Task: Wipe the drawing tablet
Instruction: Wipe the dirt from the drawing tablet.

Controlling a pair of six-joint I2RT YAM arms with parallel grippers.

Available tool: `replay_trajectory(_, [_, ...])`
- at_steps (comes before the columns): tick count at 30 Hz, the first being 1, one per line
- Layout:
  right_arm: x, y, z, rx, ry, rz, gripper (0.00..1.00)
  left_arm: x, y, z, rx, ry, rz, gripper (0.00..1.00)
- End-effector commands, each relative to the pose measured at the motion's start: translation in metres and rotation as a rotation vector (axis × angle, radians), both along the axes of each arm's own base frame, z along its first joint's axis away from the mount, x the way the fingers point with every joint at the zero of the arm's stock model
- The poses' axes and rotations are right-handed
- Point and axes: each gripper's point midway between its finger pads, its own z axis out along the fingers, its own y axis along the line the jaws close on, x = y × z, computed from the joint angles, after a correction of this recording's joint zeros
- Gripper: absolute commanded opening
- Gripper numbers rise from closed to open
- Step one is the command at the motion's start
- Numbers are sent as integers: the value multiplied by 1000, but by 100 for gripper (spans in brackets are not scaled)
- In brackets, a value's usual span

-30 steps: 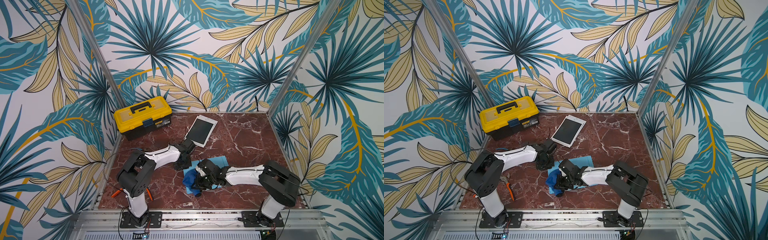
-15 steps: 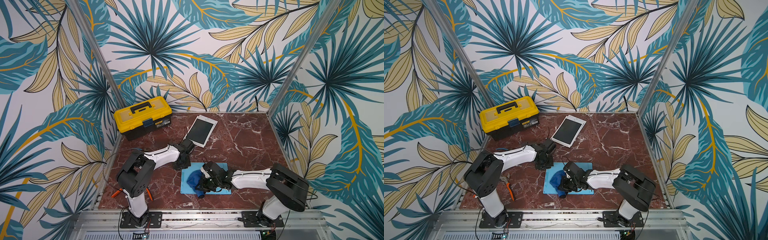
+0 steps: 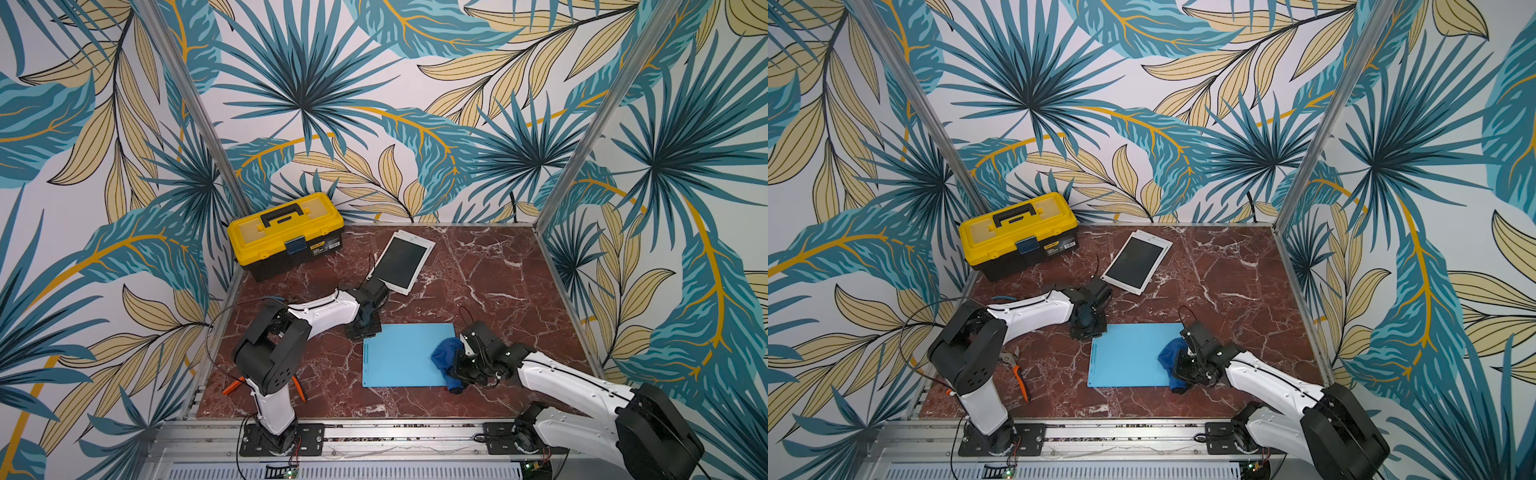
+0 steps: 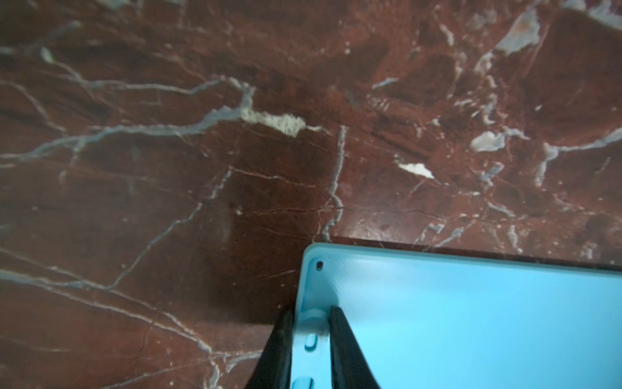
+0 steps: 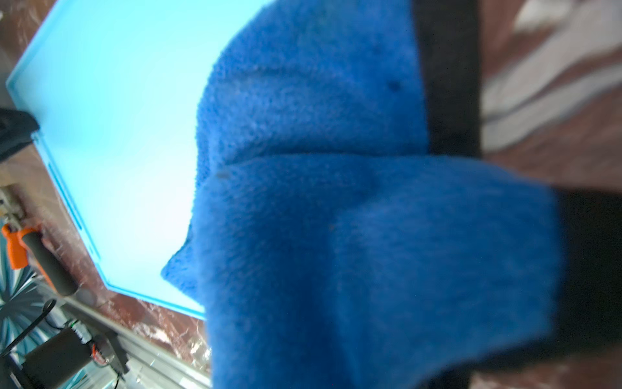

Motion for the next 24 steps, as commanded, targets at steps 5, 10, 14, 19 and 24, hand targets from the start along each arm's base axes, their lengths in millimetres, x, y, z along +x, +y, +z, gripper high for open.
replay_trajectory(5, [48,-10,-8,-97,46,35,4,-42,31,-46,141,178,-19,21])
replay_trajectory(10, [92,22,-3,-39,31,86,4,-41,29,-45,135,178,-19,21])
replay_trajectory(14, [116,40,7,8,4,99,4,-40,29,-44,133,174,-19,21])
replay_trajectory(19, [128,65,4,92,15,134,4,-40,28,-44,128,175,-16,21])
replay_trajectory(24, [112,120,-3,182,46,282,4,-38,26,-43,124,173,-18,21])
